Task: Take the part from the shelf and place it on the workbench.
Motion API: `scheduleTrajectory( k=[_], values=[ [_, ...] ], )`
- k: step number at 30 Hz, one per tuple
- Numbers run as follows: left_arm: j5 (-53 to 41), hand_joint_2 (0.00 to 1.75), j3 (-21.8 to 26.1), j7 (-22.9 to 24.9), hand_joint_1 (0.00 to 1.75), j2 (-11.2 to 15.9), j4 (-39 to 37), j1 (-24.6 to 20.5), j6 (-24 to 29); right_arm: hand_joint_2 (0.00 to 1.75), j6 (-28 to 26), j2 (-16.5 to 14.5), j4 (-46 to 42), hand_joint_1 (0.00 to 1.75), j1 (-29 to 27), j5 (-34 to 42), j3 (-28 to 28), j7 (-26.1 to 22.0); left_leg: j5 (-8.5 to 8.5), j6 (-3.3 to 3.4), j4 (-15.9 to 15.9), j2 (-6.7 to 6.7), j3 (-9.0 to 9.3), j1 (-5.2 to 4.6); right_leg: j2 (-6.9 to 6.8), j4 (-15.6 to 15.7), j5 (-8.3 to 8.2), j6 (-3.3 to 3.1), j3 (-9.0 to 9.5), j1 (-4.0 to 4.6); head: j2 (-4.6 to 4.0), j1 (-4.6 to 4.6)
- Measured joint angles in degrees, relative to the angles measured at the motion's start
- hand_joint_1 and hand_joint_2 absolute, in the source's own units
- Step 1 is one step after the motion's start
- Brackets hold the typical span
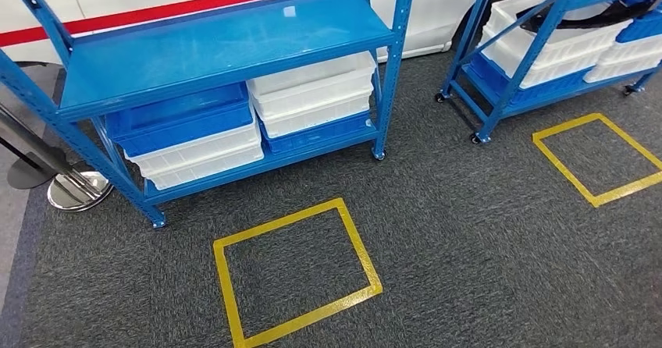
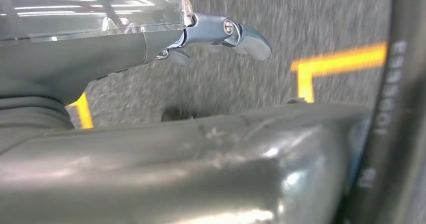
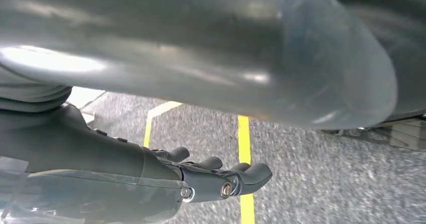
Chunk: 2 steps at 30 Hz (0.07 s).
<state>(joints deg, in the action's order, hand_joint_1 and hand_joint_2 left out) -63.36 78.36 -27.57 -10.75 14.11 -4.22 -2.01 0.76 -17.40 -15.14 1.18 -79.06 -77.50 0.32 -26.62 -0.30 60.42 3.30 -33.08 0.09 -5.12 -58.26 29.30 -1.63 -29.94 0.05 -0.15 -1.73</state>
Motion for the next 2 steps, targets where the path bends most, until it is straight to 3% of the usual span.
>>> scheduleTrajectory(
  k=[2],
  values=[
    [0.0, 0.00, 0.0, -0.1, 0.00, 0.4, 0.2, -0.1, 0.0, 0.00, 0.0, 0.0, 0.0, 0.00, 0.0, 0.0, 0.0, -0.1, 0.03, 0.49, -1.7, 0.56, 0.76, -0.37, -0.89, -0.1, 0.33, 0.47, 0.19, 0.23, 0.00, 0.01]
  ],
)
